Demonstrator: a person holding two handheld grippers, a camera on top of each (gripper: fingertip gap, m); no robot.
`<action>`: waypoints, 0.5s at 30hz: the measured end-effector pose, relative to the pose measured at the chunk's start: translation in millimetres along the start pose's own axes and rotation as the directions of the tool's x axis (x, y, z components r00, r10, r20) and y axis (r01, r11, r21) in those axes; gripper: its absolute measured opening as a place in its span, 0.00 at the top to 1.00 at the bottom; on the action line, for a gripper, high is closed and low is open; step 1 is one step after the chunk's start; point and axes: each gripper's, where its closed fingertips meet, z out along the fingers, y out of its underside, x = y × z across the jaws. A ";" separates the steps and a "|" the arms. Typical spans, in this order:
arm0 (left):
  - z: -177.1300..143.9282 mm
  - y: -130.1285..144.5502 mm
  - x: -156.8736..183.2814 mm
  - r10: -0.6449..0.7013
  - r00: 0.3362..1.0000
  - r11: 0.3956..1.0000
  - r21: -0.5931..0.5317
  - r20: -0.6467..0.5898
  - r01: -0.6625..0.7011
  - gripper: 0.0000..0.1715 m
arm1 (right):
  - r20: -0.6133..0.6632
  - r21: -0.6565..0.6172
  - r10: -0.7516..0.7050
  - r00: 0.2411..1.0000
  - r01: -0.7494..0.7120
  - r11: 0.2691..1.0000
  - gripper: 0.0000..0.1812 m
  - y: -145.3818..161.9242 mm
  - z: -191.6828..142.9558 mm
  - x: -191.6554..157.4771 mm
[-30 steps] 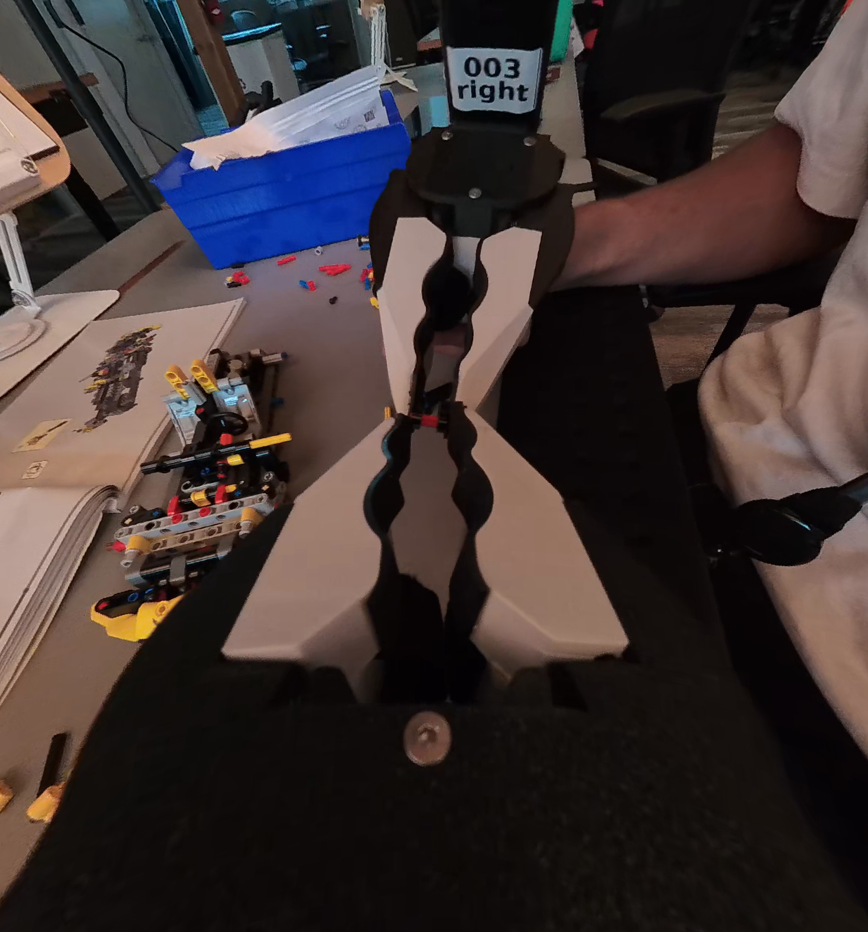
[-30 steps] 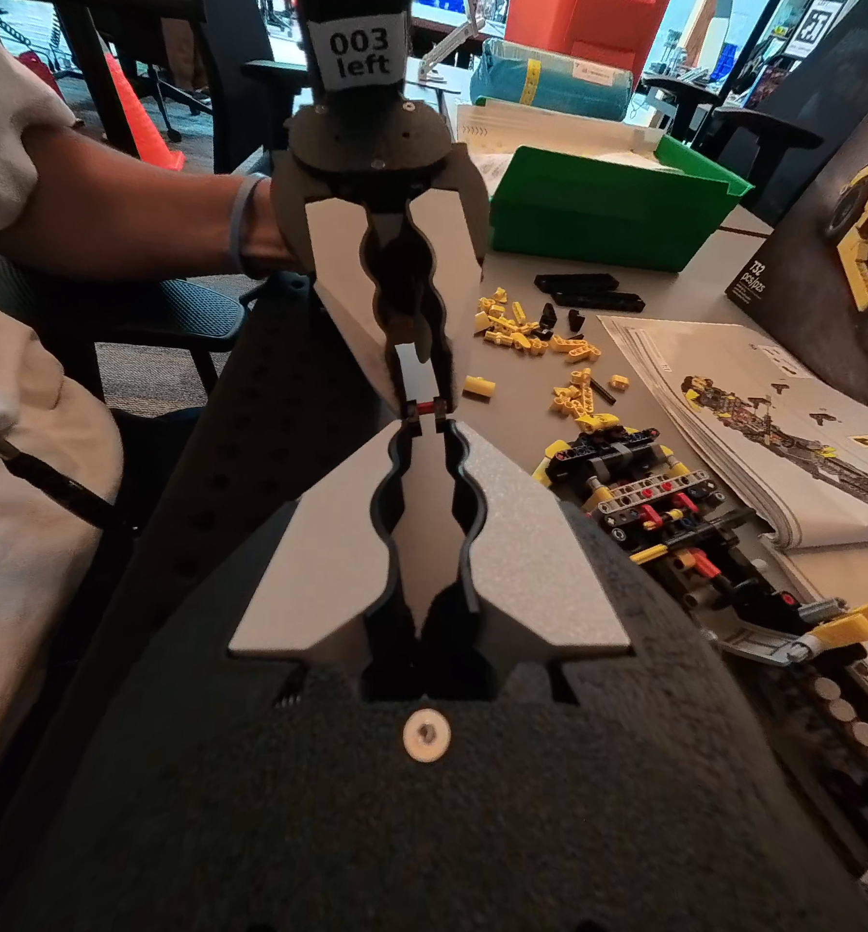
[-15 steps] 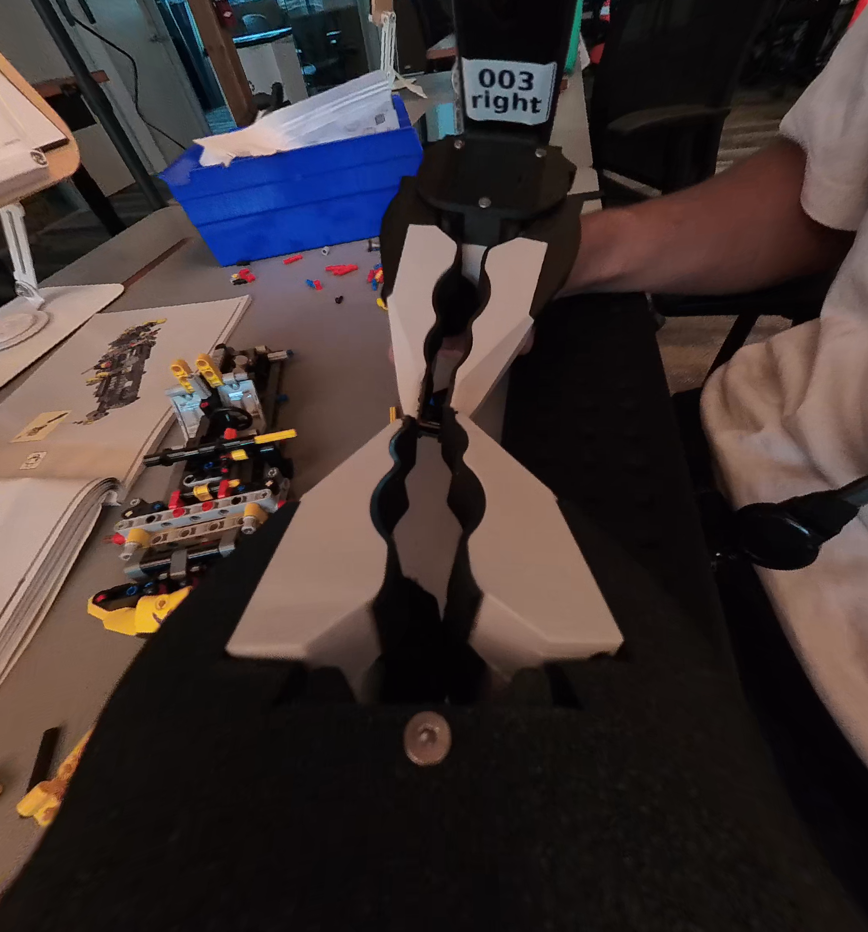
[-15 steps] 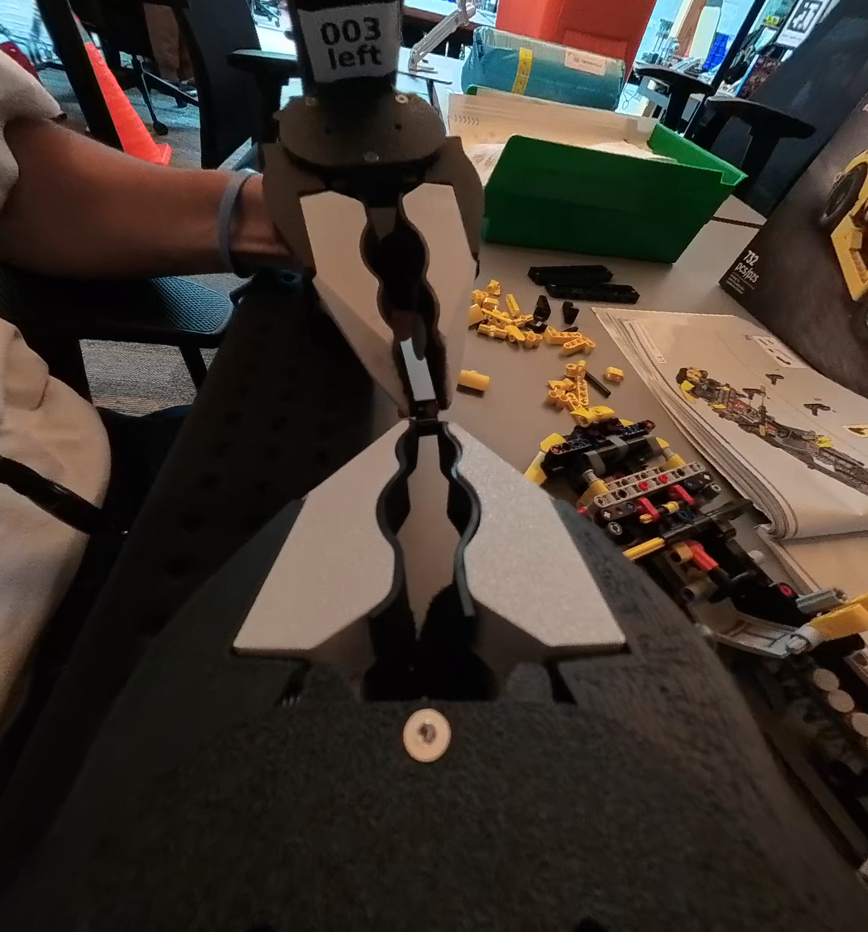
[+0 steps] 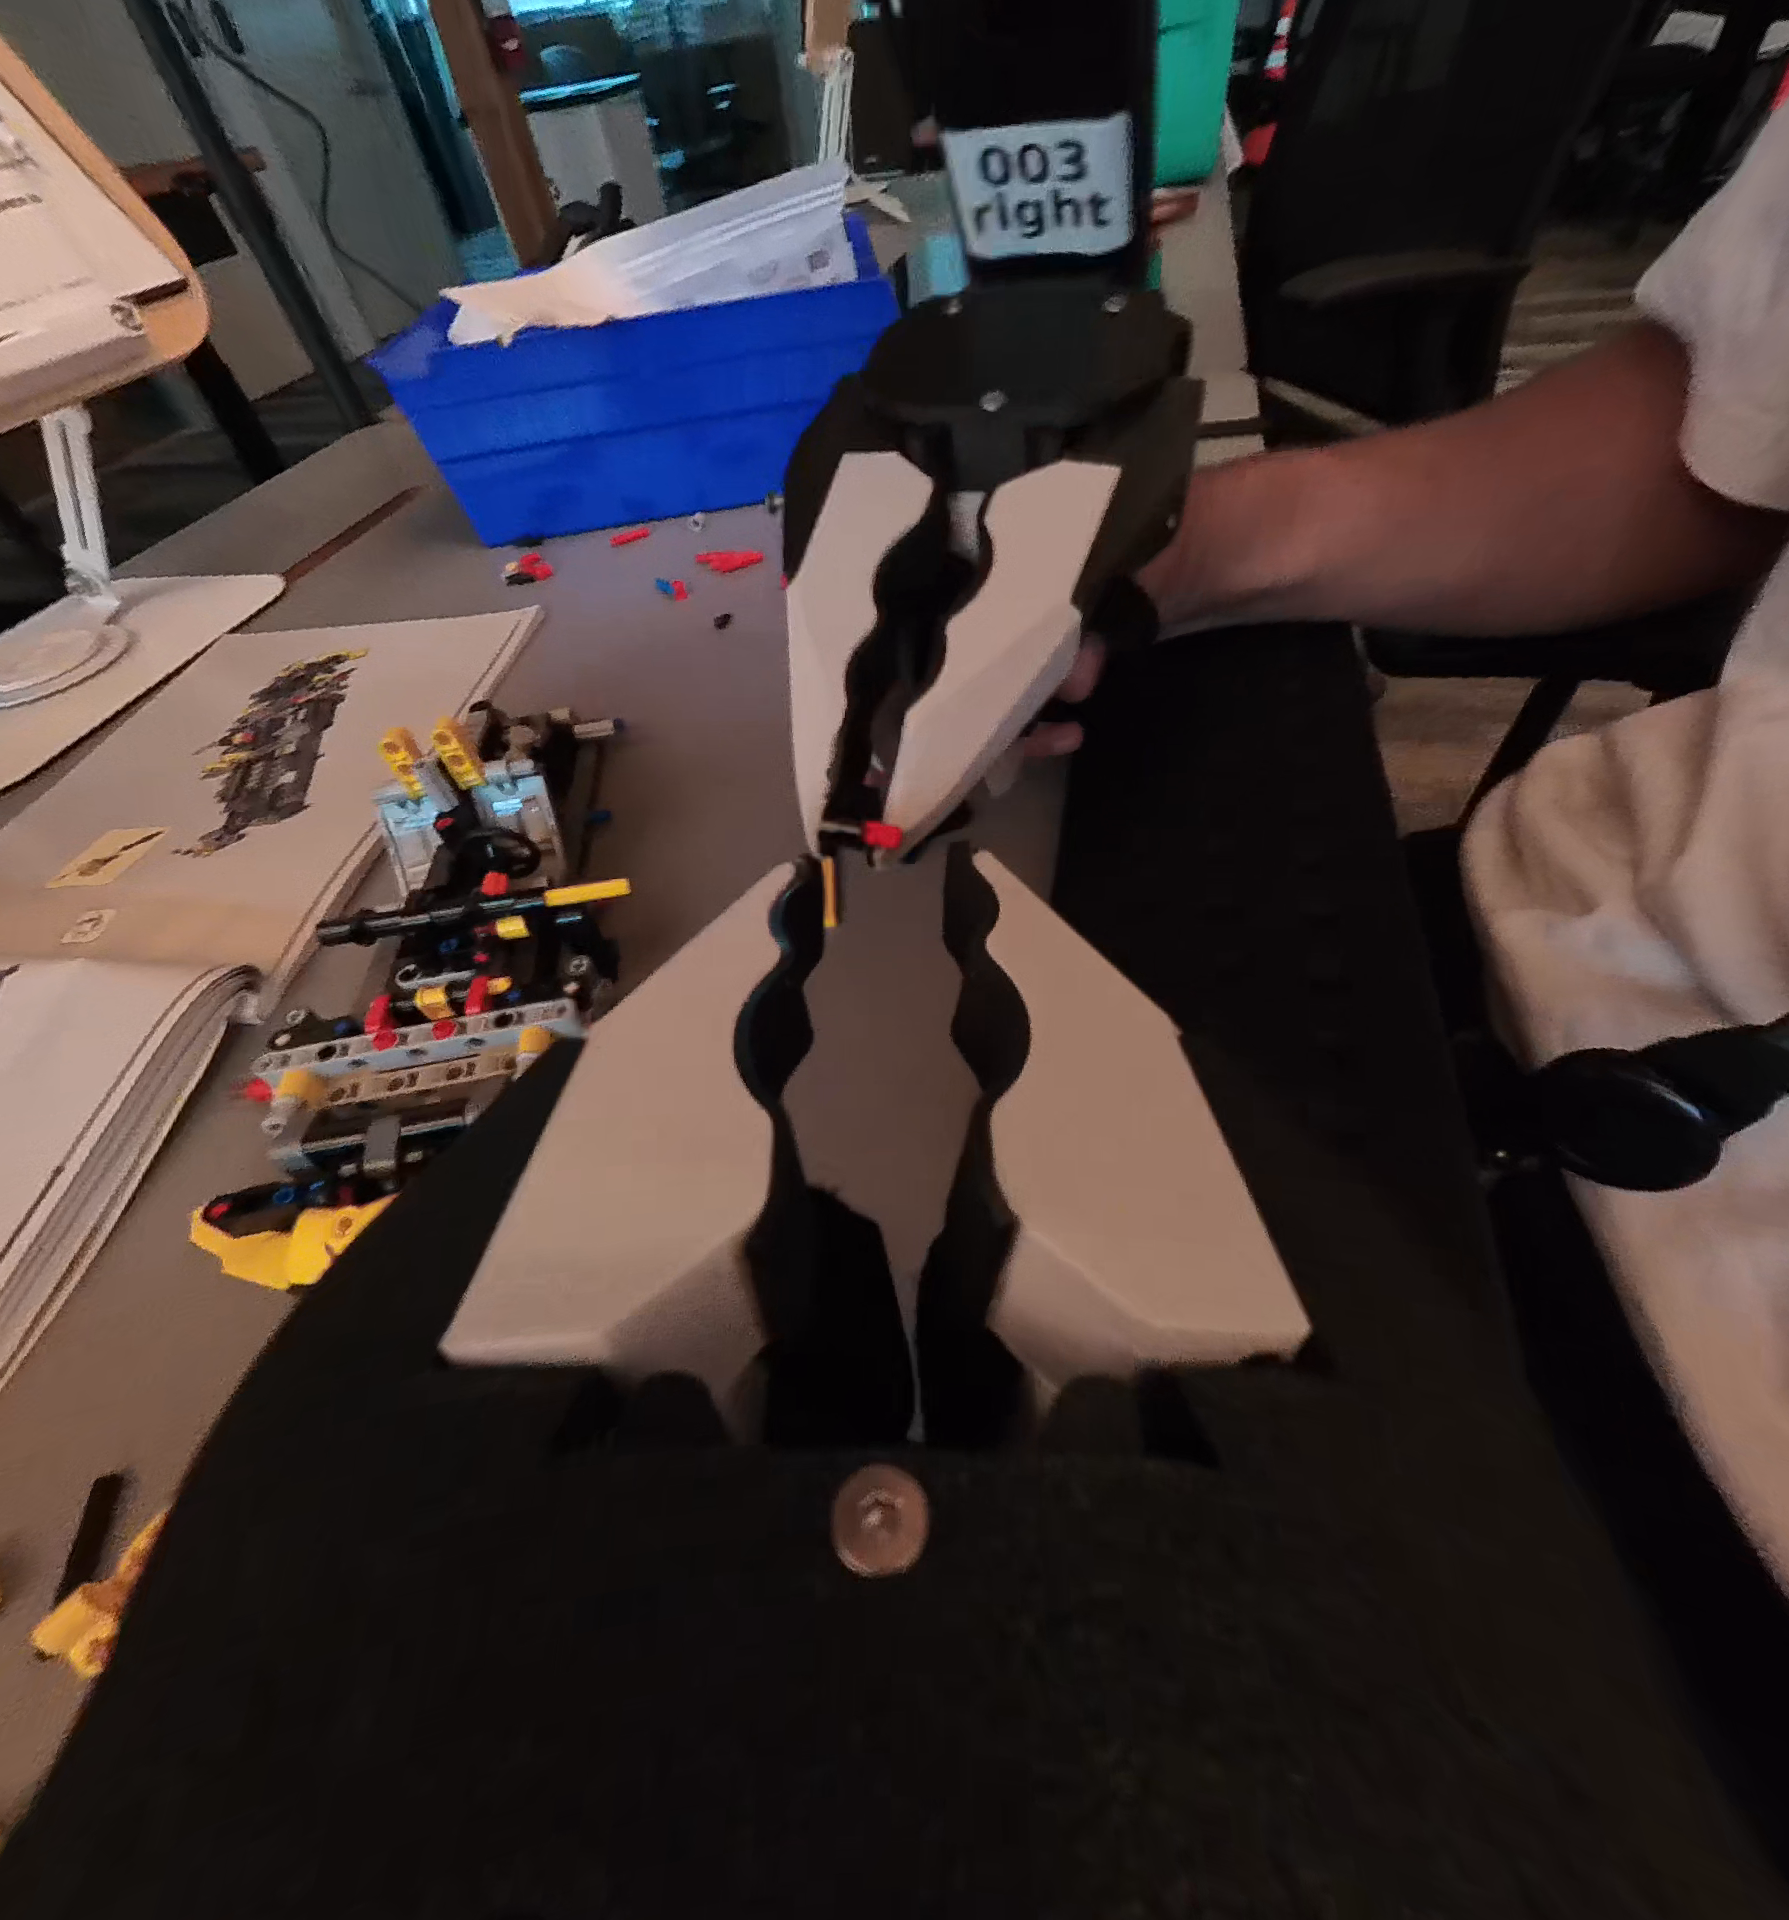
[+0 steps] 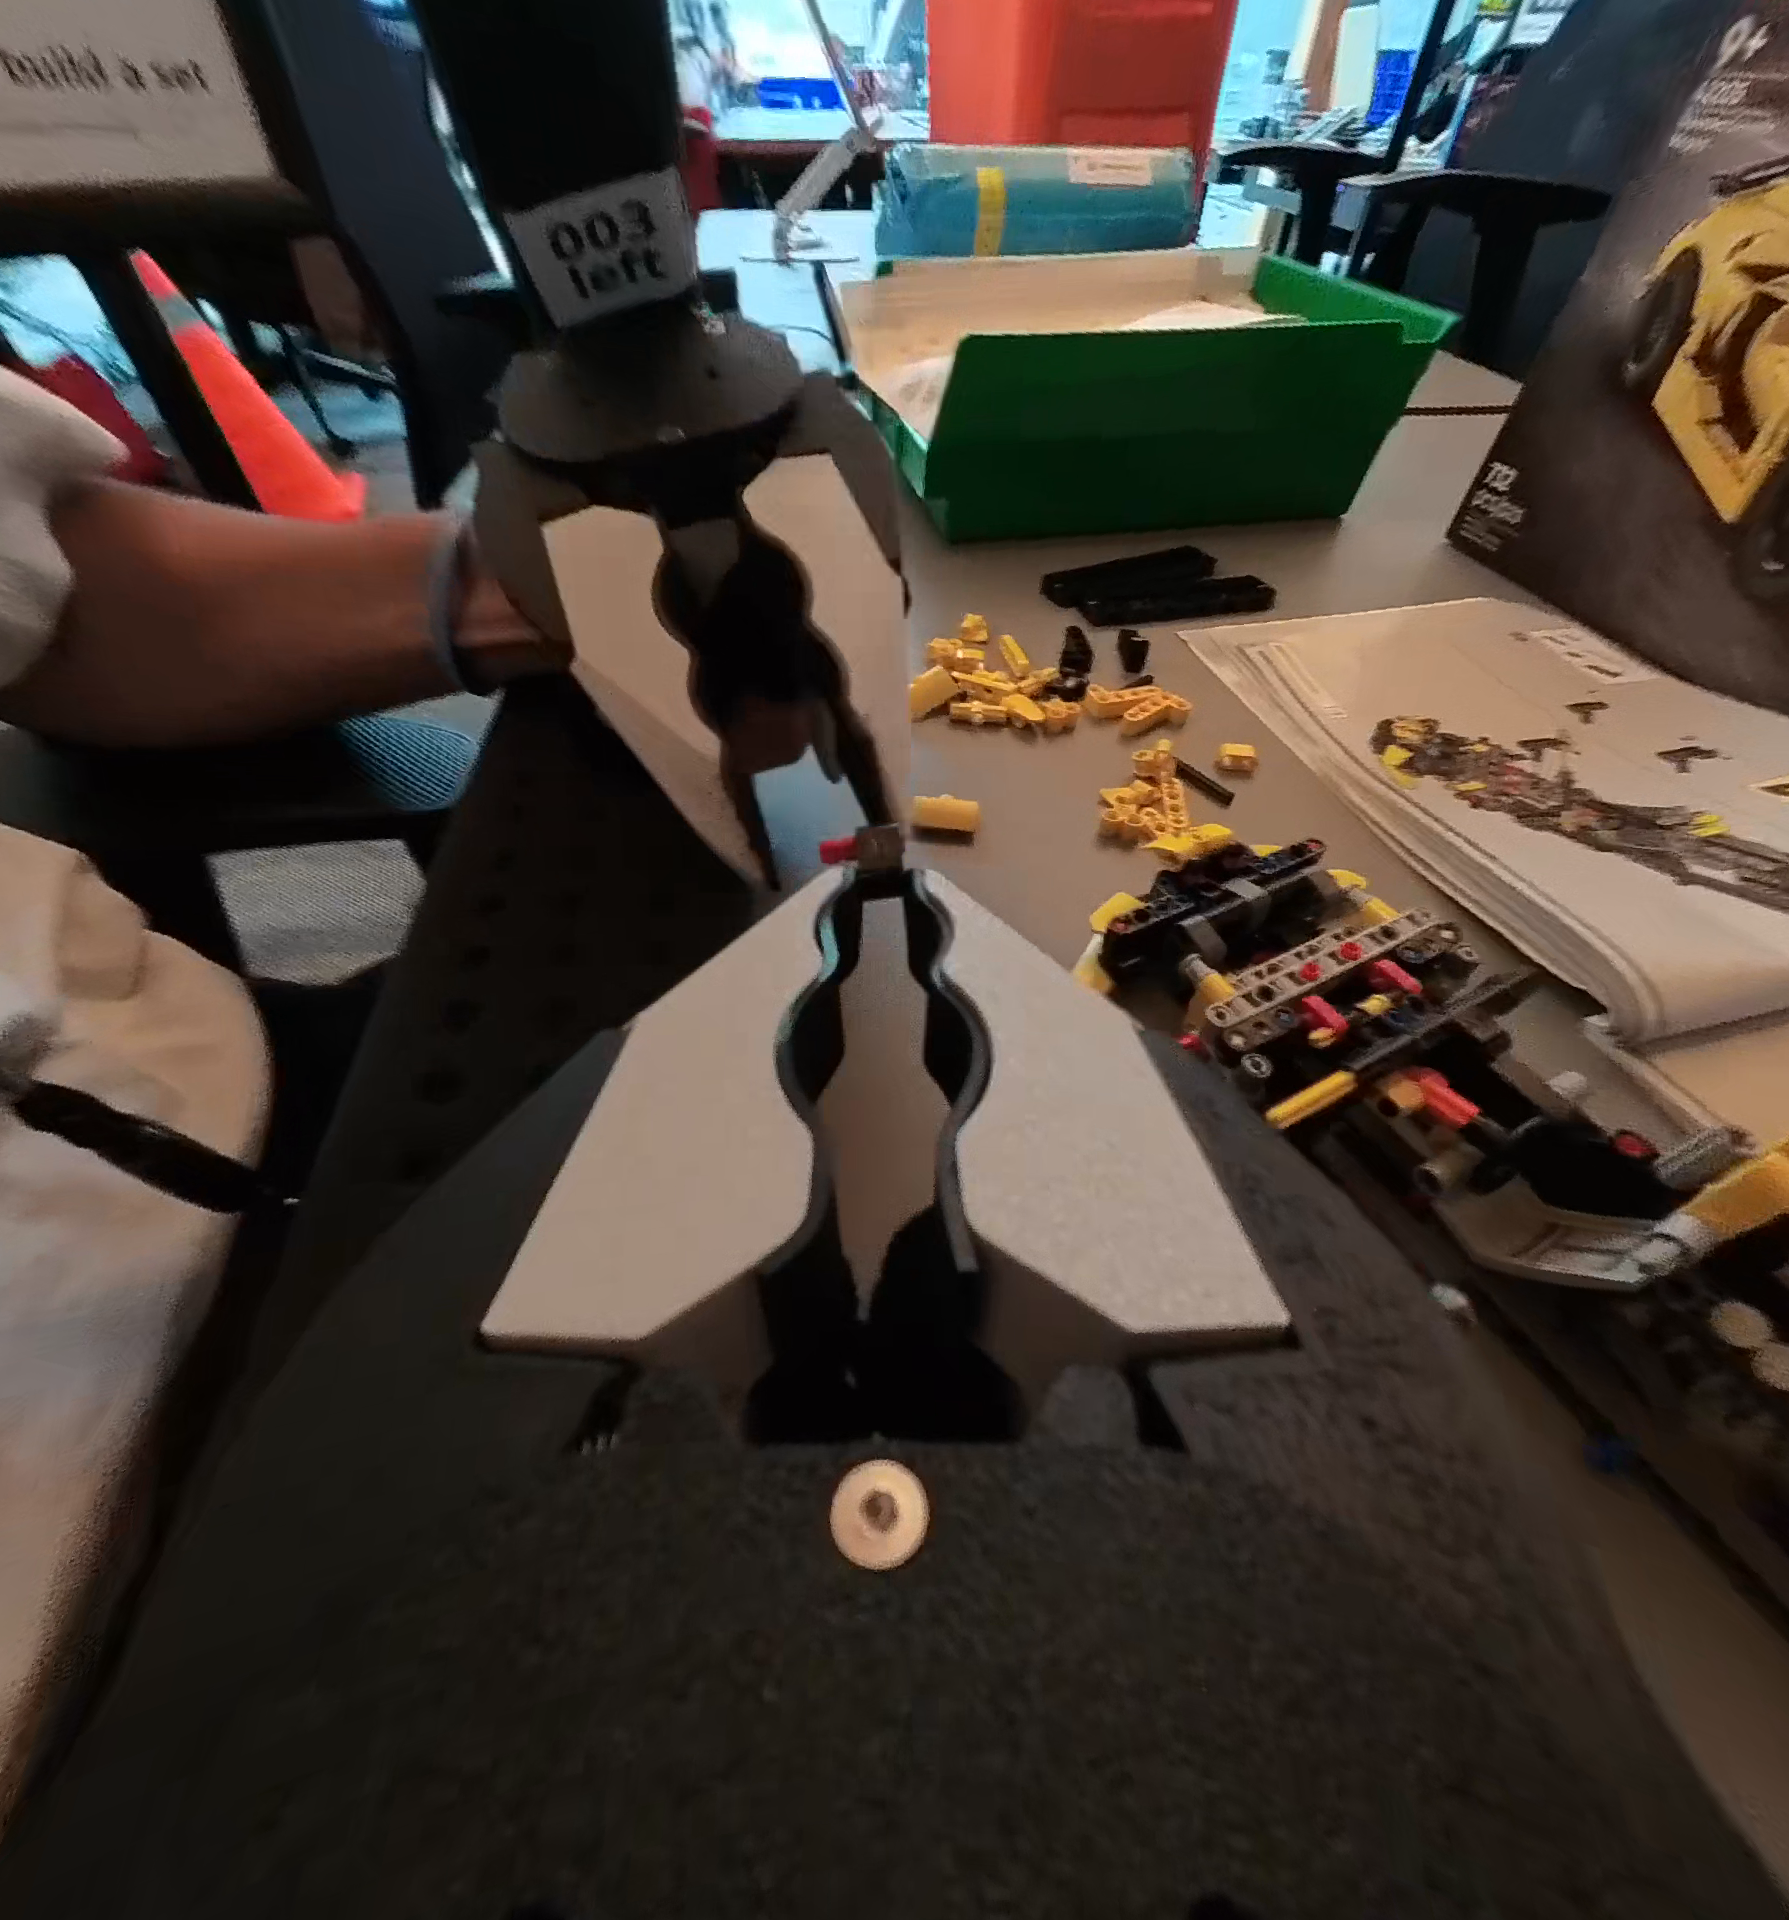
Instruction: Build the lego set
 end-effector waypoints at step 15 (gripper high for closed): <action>1.0 0.3 -4.8 -0.254 0.952 0.967 -0.009 -0.169 0.256 0.97 | -0.299 -0.097 -0.498 0.814 0.493 0.864 0.96 -9.1 2.9 10.3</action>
